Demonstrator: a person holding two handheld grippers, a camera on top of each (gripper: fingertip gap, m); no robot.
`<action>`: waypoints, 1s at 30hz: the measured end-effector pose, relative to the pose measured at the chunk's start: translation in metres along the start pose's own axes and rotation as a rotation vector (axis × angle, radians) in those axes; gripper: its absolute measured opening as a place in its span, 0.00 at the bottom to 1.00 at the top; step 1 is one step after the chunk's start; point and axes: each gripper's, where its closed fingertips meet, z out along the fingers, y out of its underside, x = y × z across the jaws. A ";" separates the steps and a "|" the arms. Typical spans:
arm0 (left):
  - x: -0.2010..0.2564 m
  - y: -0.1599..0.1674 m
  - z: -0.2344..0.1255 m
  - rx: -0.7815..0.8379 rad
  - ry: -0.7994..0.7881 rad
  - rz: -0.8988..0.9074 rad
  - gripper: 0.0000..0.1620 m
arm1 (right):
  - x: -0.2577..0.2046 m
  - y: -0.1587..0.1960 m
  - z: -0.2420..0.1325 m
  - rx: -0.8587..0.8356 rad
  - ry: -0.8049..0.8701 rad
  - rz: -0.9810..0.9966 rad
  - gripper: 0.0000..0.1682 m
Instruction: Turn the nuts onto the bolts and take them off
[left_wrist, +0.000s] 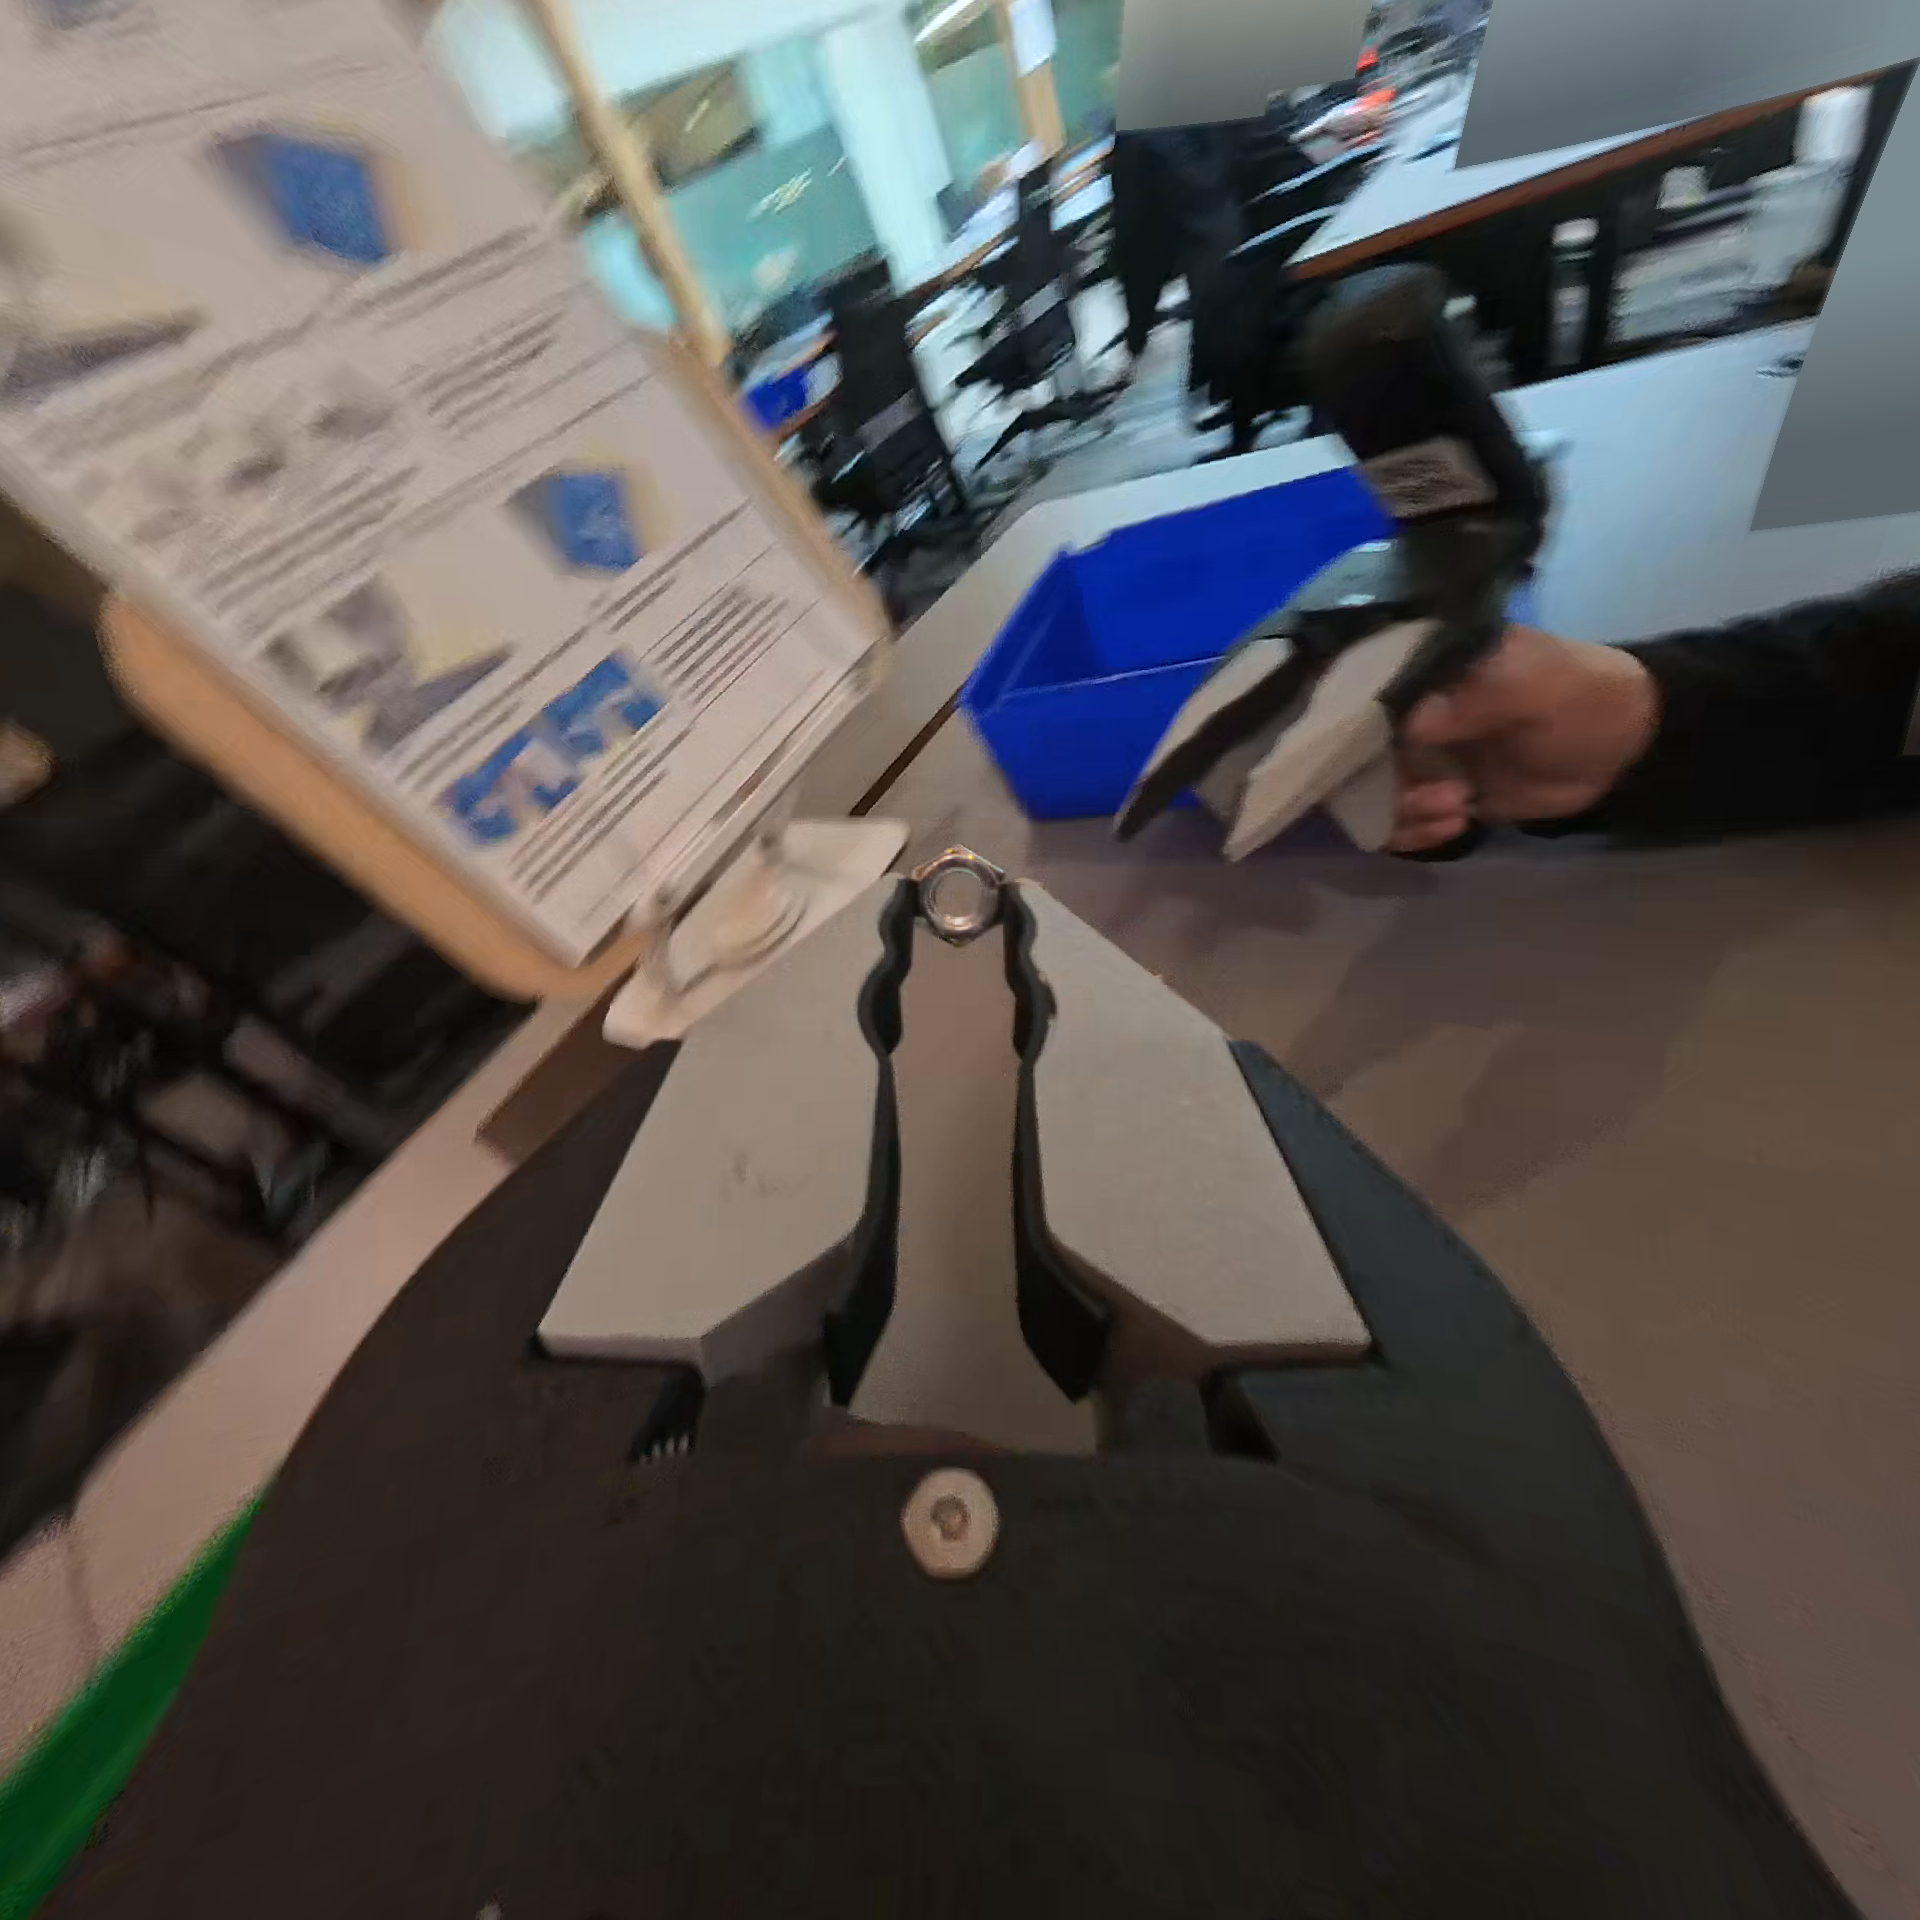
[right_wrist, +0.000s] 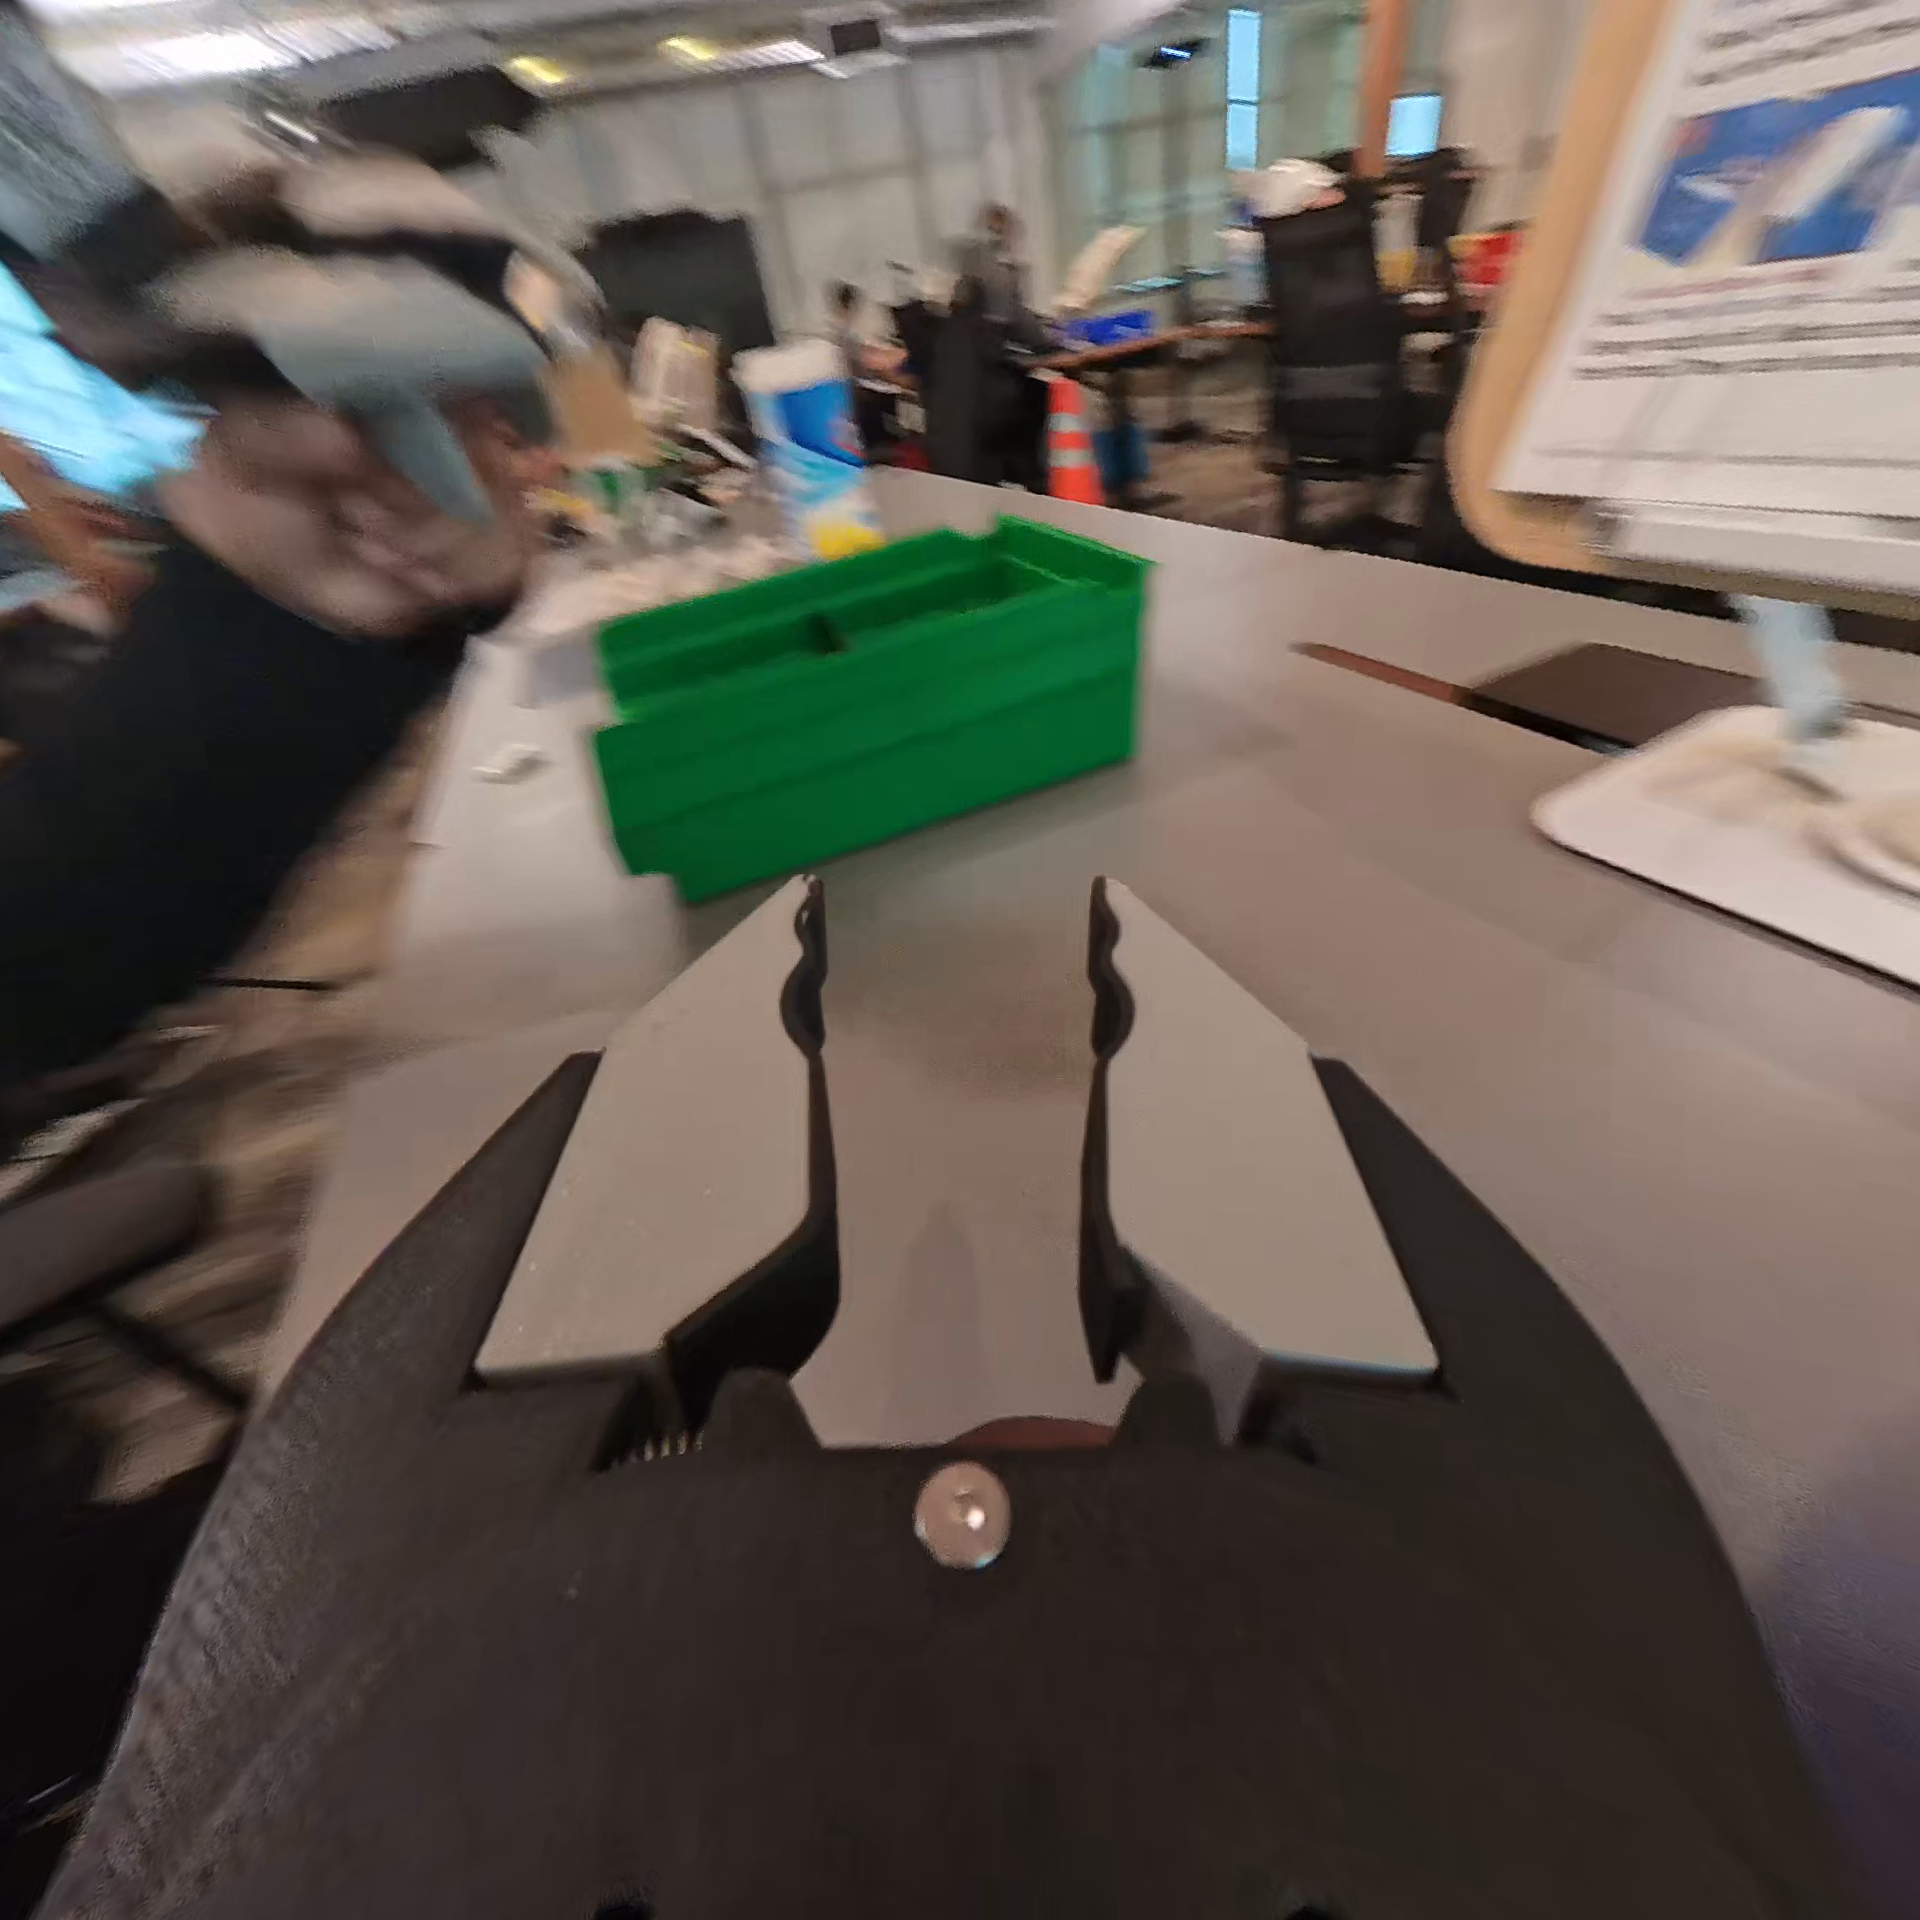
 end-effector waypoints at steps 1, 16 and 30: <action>0.023 -0.003 0.014 0.062 0.047 0.086 0.09 | -0.014 -0.005 -0.002 0.020 -0.091 0.032 0.28; 0.098 0.002 0.080 0.329 0.216 0.225 0.09 | -0.060 -0.029 -0.026 0.071 -0.552 0.381 0.17; 0.109 0.001 0.069 0.442 0.238 0.179 0.09 | -0.080 -0.025 -0.020 0.062 -0.694 0.473 0.09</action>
